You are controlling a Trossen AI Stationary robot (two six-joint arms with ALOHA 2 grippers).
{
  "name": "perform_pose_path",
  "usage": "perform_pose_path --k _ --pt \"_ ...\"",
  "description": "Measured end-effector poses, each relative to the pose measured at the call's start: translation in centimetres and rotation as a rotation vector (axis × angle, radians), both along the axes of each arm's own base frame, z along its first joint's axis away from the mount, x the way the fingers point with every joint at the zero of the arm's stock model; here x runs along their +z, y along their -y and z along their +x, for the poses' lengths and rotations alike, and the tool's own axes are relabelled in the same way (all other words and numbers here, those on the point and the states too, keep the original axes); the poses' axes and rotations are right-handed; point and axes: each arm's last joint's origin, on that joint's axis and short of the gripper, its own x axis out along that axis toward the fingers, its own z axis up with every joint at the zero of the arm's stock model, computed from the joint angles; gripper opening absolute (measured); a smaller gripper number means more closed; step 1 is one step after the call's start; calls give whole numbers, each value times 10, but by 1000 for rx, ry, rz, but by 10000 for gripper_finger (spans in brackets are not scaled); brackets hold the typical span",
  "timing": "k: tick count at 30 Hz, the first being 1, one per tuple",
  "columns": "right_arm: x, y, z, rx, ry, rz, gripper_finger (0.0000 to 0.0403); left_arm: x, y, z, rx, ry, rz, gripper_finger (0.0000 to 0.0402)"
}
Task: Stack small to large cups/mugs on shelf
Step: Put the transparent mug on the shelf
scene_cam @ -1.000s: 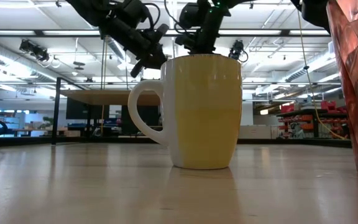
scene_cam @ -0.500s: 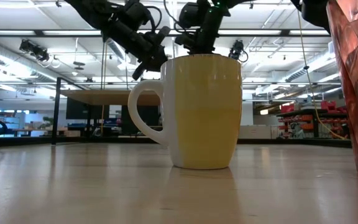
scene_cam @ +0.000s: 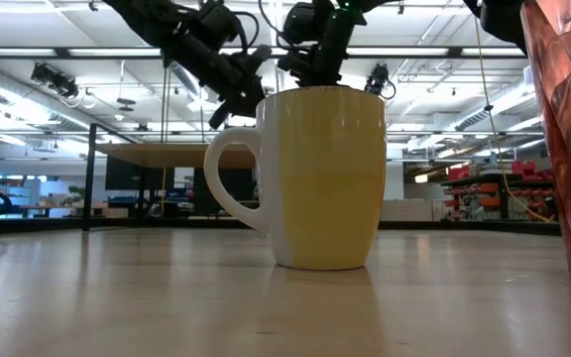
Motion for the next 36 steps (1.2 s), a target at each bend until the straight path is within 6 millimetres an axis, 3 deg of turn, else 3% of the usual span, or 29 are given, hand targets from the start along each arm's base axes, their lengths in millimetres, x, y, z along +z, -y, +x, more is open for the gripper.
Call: perform_pose_path --k 8,18,36 --pt "1 0 0 9 5 -3 92 0 0 0 9 -3 5 38" --pt "22 -5 -10 12 62 -41 103 -1 0 -1 21 -15 6 34" --pt "11 5 -7 -10 46 -30 100 -1 -2 -2 40 -8 -17 35"
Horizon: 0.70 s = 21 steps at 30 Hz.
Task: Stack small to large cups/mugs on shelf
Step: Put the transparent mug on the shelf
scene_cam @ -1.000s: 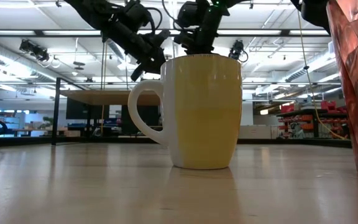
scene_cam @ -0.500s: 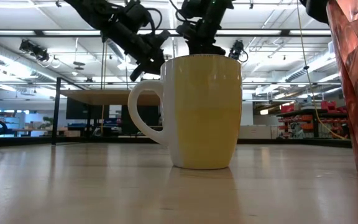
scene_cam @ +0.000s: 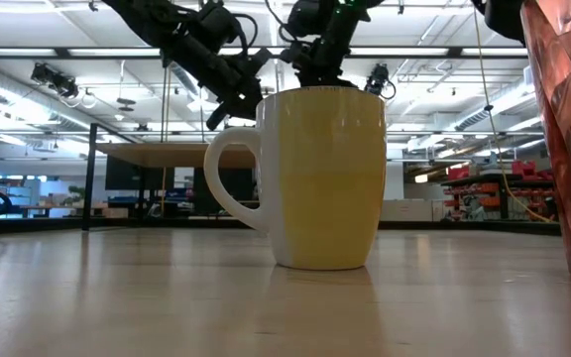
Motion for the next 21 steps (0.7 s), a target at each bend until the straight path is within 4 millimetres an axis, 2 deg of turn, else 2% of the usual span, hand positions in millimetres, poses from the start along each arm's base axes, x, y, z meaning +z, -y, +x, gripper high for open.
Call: perform_pose_path --k 16,21 --pt "-6 2 5 -7 -1 8 9 1 0 0 20 8 -5 32" --pt "-7 2 3 -23 -8 31 8 1 0 0 18 9 -5 29"
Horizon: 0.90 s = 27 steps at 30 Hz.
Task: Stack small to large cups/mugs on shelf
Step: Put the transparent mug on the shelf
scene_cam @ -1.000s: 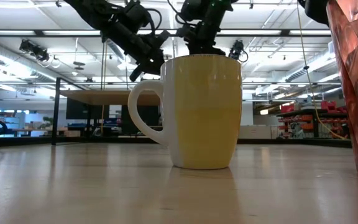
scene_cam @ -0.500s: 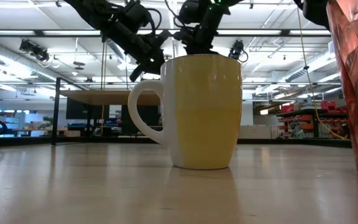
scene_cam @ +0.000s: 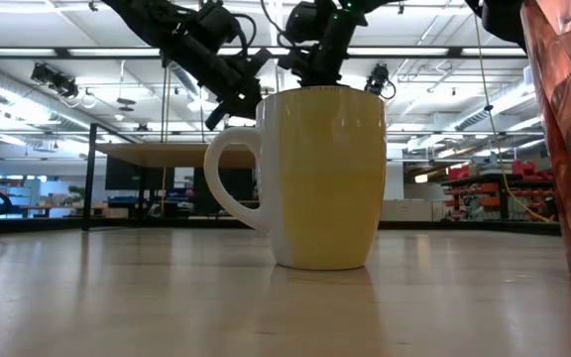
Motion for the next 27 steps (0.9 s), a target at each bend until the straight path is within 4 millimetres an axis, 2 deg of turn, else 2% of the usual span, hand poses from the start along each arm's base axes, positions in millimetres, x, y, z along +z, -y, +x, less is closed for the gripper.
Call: perform_pose_path --k 17,27 --pt "4 3 -10 -44 -20 42 2 2 2 0 -29 19 -19 39" --pt "4 5 -11 -72 -12 55 2 2 2 0 -25 21 -23 30"
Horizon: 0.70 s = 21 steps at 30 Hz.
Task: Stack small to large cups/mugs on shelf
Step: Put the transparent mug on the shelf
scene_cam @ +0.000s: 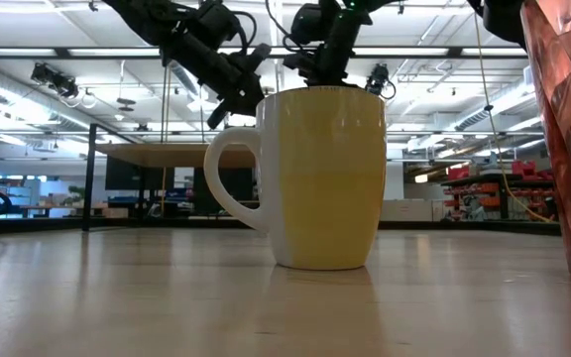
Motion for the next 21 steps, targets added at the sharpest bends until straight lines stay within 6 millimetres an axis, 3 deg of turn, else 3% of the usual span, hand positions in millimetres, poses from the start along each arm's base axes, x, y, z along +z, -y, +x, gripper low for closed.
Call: perform_pose_path --k 9,21 --pt "-2 -9 5 11 -12 11 2 0 0 0 12 6 -15 40" --pt "-4 -8 2 -85 -20 53 2 0 0 0 13 6 -17 34"
